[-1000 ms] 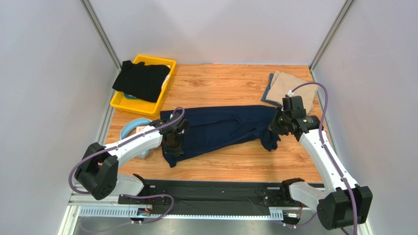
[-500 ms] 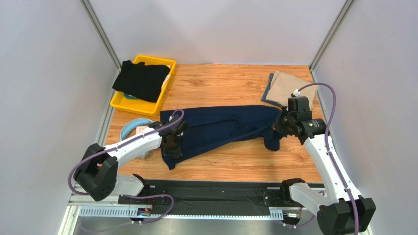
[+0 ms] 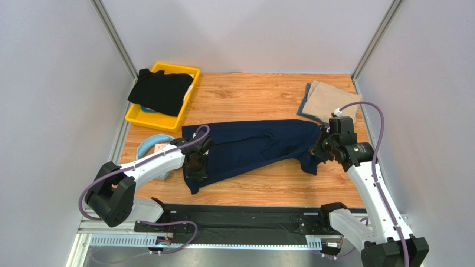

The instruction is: Fold and stack the t-shirts

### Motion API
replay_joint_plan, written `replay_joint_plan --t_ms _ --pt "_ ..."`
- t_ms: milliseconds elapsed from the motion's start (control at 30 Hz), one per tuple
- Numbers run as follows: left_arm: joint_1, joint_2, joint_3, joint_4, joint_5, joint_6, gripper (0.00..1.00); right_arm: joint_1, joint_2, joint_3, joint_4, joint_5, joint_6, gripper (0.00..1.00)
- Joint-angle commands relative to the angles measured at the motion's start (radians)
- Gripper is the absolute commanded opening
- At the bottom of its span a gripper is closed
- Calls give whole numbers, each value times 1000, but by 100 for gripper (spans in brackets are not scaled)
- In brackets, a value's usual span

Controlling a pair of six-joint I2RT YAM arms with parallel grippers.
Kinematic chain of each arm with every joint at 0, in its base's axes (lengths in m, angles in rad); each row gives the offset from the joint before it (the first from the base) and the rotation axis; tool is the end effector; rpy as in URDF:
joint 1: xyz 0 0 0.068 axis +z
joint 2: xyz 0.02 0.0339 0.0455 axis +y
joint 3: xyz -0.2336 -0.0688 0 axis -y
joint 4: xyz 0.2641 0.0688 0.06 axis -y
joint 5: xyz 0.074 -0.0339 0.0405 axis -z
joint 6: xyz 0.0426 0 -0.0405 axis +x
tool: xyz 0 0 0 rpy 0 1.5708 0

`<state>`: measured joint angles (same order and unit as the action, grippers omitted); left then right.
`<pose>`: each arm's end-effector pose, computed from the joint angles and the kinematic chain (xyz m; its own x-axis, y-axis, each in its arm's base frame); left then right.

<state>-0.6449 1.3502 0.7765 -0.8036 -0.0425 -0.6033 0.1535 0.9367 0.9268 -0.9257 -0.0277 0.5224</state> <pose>0.1974 -0.1462 0.1341 -0.9828 0.0300 -0.1820 0.0442 0.9962 -0.0748 0.2127 0.0341 0.2652 -0.7738 0.3850 -0.5031 0.2504 0.9153 0.3154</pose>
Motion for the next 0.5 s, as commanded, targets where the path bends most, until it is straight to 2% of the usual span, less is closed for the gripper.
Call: replay_joint_plan --t_ms 0,133,267,467 --pt "-2 -13 29 -61 0 11 0 -8 -32 -9 -39 -23 2 0" --pt "-4 -10 92 -150 -78 30 0 -6 -22 1 -67 -12 -5 0" --pt "-2 3 180 -220 -226 45 0 -8 0 39 -104 20 -7 0" --pt "5 9 245 -232 -237 51 0 -6 17 37 -182 103 -9 0"
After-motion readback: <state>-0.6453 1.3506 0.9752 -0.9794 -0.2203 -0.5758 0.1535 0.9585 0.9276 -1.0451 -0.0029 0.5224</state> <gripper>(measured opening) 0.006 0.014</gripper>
